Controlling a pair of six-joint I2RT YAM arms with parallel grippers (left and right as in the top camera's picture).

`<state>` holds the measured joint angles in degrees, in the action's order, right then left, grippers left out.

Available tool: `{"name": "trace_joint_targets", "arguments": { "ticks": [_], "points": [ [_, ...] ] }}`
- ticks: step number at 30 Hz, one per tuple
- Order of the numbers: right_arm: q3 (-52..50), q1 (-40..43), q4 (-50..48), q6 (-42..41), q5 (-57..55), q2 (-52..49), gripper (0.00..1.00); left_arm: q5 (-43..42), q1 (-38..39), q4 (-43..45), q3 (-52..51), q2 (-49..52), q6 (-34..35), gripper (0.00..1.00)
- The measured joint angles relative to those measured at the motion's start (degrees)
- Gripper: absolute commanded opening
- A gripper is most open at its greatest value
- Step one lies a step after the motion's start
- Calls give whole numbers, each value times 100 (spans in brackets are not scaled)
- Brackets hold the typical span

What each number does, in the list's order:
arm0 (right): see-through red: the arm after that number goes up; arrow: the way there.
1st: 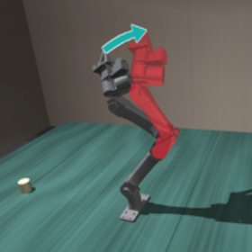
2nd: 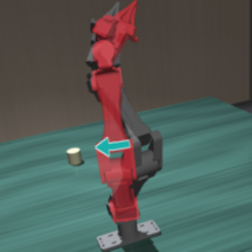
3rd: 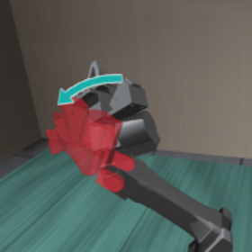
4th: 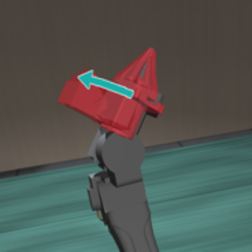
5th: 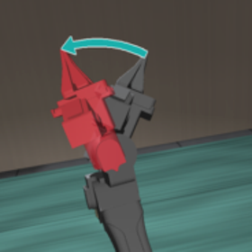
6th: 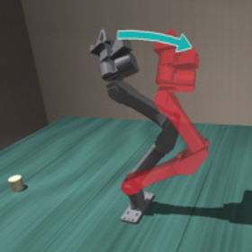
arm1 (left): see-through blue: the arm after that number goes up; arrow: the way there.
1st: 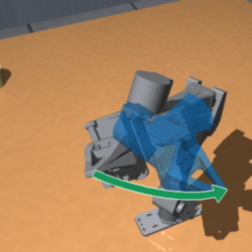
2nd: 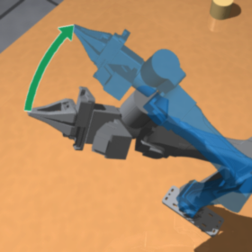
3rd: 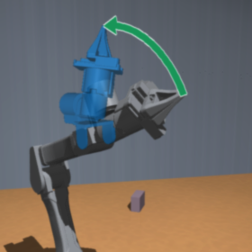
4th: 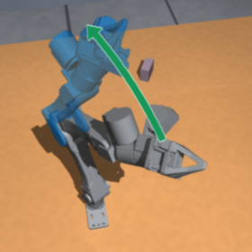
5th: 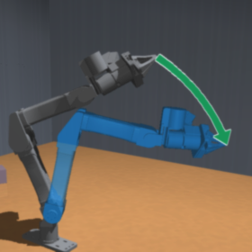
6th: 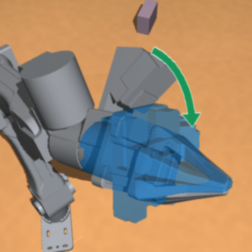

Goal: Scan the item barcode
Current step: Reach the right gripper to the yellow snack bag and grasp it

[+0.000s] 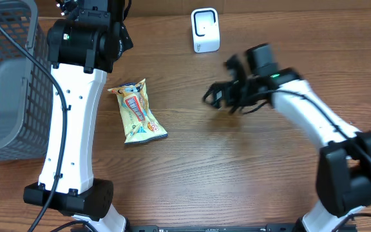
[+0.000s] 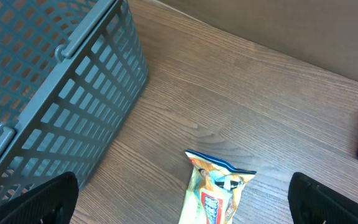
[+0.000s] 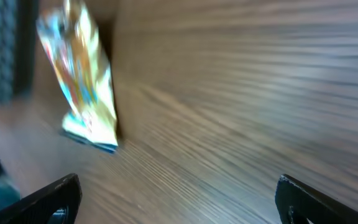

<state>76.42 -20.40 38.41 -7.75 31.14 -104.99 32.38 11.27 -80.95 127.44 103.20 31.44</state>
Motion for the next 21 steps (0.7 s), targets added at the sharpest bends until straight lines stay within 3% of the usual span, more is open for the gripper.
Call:
{"name": "trace_joint_targets", "arguments": {
  "ticks": [11, 16, 21],
  "points": [
    [0, -2332, -1244, 271, -2105, -116, 100, 0, 0, 2, 0, 0, 0, 100],
    [2, -2677, -1971, 297, -2914, -599, 100, 0, 0, 2, 0, 0, 0, 100],
    [0, -2688, -2562, 260, -2990, -1086, 100, 0, 0, 0, 0, 0, 0, 100]
  ]
}}
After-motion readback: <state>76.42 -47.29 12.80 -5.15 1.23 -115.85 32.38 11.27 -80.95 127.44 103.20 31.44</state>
